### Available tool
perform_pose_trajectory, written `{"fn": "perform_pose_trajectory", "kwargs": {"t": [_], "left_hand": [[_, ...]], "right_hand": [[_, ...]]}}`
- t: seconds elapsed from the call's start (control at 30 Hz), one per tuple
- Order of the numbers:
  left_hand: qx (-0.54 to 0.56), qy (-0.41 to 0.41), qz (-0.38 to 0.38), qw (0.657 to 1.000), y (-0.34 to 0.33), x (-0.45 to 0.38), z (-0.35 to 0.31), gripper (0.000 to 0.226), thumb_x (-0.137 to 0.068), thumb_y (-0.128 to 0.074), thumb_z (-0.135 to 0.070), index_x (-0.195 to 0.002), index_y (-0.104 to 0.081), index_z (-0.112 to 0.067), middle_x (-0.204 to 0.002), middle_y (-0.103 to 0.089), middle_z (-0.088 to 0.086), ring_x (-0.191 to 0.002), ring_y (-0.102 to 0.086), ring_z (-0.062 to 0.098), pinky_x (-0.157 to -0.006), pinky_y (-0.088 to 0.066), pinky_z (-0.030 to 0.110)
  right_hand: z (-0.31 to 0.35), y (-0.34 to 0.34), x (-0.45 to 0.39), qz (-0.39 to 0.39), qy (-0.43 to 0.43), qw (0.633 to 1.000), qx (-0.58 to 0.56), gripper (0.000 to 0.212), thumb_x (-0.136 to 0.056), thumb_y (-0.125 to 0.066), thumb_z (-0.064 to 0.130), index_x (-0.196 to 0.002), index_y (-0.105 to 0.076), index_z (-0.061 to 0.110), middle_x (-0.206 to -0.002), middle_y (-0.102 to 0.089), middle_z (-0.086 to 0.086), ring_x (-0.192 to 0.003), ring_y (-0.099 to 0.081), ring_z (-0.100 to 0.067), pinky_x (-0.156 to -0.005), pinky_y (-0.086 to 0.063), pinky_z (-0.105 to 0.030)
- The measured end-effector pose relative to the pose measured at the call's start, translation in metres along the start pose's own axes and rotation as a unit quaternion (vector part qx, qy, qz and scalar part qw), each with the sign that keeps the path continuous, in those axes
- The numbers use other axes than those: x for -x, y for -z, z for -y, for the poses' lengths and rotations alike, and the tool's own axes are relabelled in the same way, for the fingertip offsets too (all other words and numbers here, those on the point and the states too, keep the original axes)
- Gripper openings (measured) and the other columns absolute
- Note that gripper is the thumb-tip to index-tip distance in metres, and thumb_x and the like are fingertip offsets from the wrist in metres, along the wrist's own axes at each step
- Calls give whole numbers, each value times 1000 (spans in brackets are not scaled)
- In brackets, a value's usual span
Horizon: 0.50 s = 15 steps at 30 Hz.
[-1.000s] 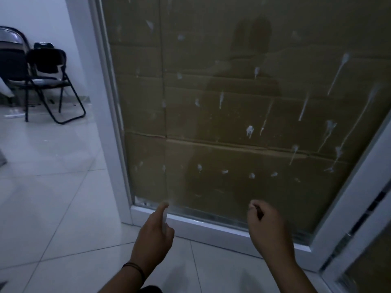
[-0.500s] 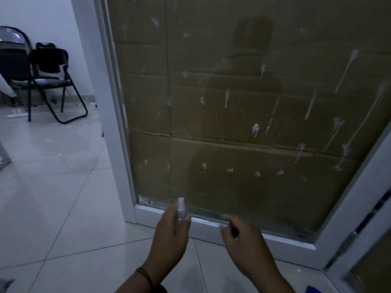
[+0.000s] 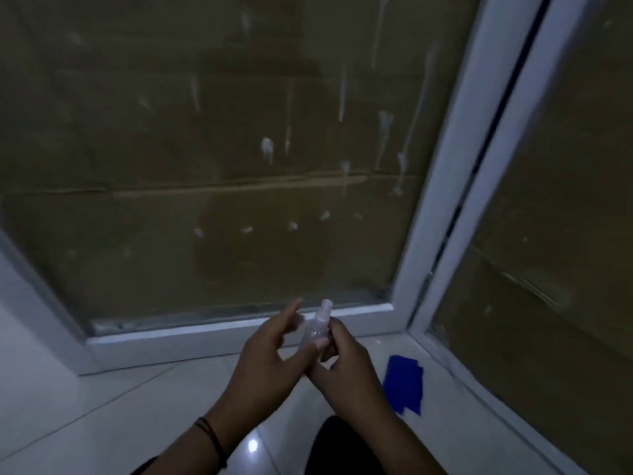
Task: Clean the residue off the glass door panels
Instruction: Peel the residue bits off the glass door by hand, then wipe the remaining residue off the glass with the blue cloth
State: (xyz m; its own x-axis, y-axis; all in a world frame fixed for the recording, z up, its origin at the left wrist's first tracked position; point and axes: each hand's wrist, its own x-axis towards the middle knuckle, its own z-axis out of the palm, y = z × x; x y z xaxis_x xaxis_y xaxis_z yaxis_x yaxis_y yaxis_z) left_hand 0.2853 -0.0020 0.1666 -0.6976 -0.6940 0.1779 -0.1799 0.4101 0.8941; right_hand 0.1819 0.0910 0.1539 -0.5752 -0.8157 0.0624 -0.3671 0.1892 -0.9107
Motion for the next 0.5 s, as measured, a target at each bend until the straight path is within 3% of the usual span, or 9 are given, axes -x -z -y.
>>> {"fn": "perform_pose_trajectory", "kwargs": {"t": [0.07, 0.13, 0.2, 0.27, 0.37, 0.43, 0.5], "left_hand": [[-48, -3, 33, 998, -19, -11, 3, 66, -80, -72, -38, -140, -43, -35, -126, -55, -17, -111, -51, -7, -82, -37, 0], [-91, -21, 54, 994, -35, -20, 5, 64, -82, -71, -37, -140, -44, -30, -131, -52, -12, -115, -50, 0, -90, -37, 10], [-130, -37, 82, 987, -52, -31, 6, 62, -83, -70, -37, -139, -46, -27, -136, -50, -6, -121, -48, 8, -101, -38, 23], [-164, -57, 110, 979, -67, -41, 9, 60, -84, -68, -37, -138, -48, -24, -137, -49, -5, -122, -44, 5, -103, -31, 17], [-192, -80, 145, 967, -89, -58, 18, 55, -85, -67, -36, -136, -50, -23, -135, -50, -5, -116, -37, -4, -97, -21, 5], [-197, -81, 163, 963, -102, -69, 27, 52, -86, -67, -35, -134, -52, -22, -133, -50, -5, -114, -36, -4, -95, -20, 4], [-205, -78, 177, 960, -112, -80, 36, 51, -86, -66, -34, -133, -53, -21, -131, -50, -5, -111, -36, -5, -93, -21, 4]], "right_hand": [[-28, 17, 0, -56, -57, 997, -8, 30, -78, -67, 41, -102, -49, 44, -90, -61, 19, -81, -55, 12, -59, -40, -3], [-57, 34, -1, -116, -114, 987, -5, 28, -80, -67, 36, -97, -46, 42, -92, -60, 18, -79, -55, 11, -58, -41, -3], [-88, 52, -1, -163, -159, 974, 6, 34, -80, -68, 28, -107, -48, 32, -103, -60, 7, -90, -58, -3, -70, -45, -12], [-117, 69, 0, -198, -207, 958, 32, 38, -80, -67, 21, -114, -49, 15, -109, -58, -3, -101, -58, -19, -79, -46, -23], [-164, 92, 1, -238, -286, 928, 23, 47, -82, -65, 16, -125, -47, 9, -117, -58, -9, -107, -57, -24, -91, -50, -36], [-193, 103, 1, -263, -322, 909, 20, 41, -84, -62, 14, -123, -49, 7, -111, -61, -9, -101, -61, -22, -79, -54, -32], [-218, 112, 0, -290, -340, 894, 34, 29, -87, -59, 12, -115, -52, 6, -104, -63, -9, -93, -62, -20, -63, -48, -19]]}}
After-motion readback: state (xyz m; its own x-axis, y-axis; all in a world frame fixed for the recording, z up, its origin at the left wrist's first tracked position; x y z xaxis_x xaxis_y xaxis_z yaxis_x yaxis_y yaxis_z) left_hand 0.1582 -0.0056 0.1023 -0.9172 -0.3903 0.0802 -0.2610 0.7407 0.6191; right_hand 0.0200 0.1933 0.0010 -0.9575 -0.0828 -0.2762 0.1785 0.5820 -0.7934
